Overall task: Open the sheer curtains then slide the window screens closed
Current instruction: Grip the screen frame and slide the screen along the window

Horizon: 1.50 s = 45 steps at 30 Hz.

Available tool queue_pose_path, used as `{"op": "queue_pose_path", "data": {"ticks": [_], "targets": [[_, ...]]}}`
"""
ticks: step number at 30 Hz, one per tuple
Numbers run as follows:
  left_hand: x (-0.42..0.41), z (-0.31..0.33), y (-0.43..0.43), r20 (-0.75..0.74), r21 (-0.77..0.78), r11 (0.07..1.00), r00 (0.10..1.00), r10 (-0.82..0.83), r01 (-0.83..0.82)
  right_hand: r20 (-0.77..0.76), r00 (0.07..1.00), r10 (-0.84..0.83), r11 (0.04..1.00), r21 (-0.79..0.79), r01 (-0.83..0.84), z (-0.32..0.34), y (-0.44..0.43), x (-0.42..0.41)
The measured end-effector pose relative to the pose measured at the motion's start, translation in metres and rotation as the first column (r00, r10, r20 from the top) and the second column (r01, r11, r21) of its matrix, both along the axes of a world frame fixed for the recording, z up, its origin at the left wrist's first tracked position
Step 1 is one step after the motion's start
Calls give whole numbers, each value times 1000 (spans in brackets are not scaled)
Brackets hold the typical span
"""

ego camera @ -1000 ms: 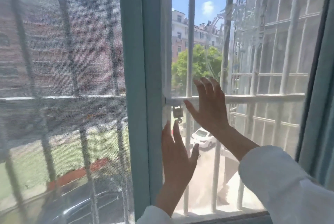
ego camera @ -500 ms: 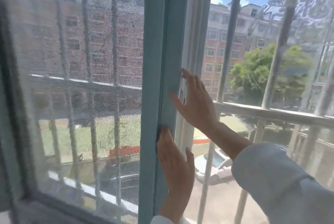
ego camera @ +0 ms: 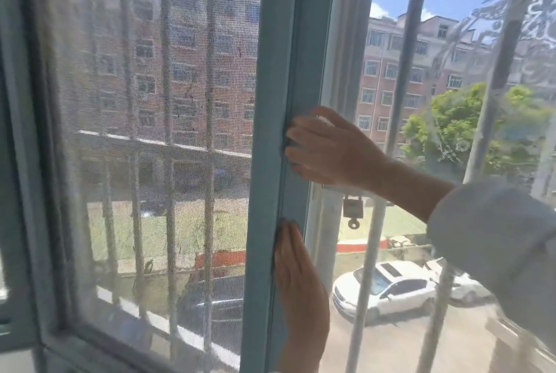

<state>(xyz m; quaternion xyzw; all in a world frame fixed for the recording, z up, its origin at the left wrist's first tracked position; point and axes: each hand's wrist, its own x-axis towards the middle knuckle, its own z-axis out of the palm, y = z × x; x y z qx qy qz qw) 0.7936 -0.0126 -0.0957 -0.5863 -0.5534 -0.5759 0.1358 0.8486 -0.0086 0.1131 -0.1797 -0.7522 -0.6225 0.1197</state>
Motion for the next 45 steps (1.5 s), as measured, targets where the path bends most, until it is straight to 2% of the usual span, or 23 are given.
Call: {"op": "queue_pose_path", "data": {"ticks": [3, 5, 9, 15, 17, 19, 21, 23, 26, 29, 33, 36, 40, 43, 45], "targets": [[2, -1, -1, -9, -26, 999, 999, 30, -31, 141, 989, 51, 998, 29, -55, 10, 3, 4], [3, 2, -1, 4, -13, 999, 999, 49, -48, 176, 977, 121, 992, 21, -126, 13, 7, 4], [15, 6, 3, 121, -2, 1000, 993, 5, -5, 191, 958, 214, 977, -23, -213, 14, 15, -2], [20, 10, 10, 236, 160, 986, 969, -79, 42, 211, 941, 264, 963, -13, -268, 18, 27, 3], [22, 11, 9, 265, 186, 981, 959, -104, 55, 158, 950, 270, 963, -24, -270, 18, 28, 7], [21, 13, 8, 258, 202, 977, 959, -121, 69, -49, 958, 282, 958, -30, -284, 13, 28, 13], [20, 11, 10, 236, 197, 978, 966, -108, 62, -329, 897, 295, 945, -43, -326, 1, 26, 16], [20, 9, 11, 231, 192, 980, 968, -95, 50, -533, 804, 264, 931, -79, -358, -12, 25, 12], [20, 6, 10, 224, 195, 978, 968, -112, 68, -782, 592, 197, 832, -186, -522, -22, 23, 0], [19, 3, 12, 198, 207, 976, 975, -104, 62, -930, 356, 91, 711, -190, -677, -23, 24, -10], [17, 4, 13, 189, 221, 973, 976, -110, 67, -980, 112, -162, 605, -188, -774, -14, 27, -15], [17, 2, 12, 176, 205, 976, 979, -107, 70, -958, 65, -278, 596, -225, -771, -5, 31, -17], [18, 2, 9, 161, 181, 980, 980, -115, 85, -954, 75, -292, 569, -236, -787, -1, 27, -13], [20, 1, 4, 124, 223, 969, 983, -136, 106, -943, 73, -324, 546, -249, -800, 2, 17, 0], [25, 4, 4, 138, 266, 960, 983, -124, 84, -942, 94, -322, 579, -275, -767, 0, 8, 13]]}}
